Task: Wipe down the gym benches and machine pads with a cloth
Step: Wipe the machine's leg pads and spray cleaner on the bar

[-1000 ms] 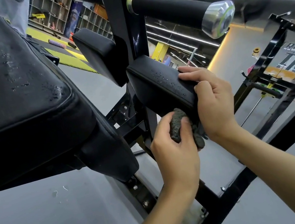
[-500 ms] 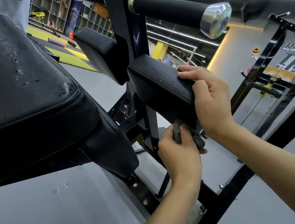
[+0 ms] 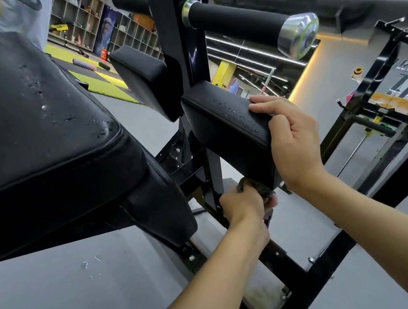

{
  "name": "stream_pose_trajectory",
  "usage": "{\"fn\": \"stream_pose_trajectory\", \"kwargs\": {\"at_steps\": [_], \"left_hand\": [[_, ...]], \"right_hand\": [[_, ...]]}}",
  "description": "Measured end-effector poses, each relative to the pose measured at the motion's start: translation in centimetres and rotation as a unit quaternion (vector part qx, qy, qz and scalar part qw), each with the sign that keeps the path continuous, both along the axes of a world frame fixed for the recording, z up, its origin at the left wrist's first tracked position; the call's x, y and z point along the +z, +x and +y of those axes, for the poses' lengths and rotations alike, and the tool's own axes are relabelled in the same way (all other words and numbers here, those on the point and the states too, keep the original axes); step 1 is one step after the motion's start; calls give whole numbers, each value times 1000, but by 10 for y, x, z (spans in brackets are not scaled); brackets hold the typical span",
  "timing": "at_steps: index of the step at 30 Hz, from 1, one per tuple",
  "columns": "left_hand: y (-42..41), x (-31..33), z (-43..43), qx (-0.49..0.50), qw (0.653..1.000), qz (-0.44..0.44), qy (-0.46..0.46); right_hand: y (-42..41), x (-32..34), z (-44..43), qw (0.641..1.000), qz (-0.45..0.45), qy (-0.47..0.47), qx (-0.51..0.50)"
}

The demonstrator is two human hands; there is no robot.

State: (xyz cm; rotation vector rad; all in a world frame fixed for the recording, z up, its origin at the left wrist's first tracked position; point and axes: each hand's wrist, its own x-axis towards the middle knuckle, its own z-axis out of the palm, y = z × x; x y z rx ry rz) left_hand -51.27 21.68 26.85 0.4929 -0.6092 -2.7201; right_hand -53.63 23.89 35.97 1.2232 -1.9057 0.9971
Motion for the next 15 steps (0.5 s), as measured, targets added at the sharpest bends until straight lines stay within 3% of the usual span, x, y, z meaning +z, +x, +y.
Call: {"fn": "stream_pose_trajectory", "kwargs": {"at_steps": [6, 10, 15], "left_hand": [[38, 20, -7, 101, 987, 43, -118], [59, 29, -11, 221, 950, 96, -198], [44, 22, -12, 321, 904, 82, -271]], "right_hand": [[-2, -1, -1, 1000, 16, -9, 0], [-3, -2, -2, 1000, 23, -17, 1], [-3, -3, -3, 999, 21, -28, 5]]}}
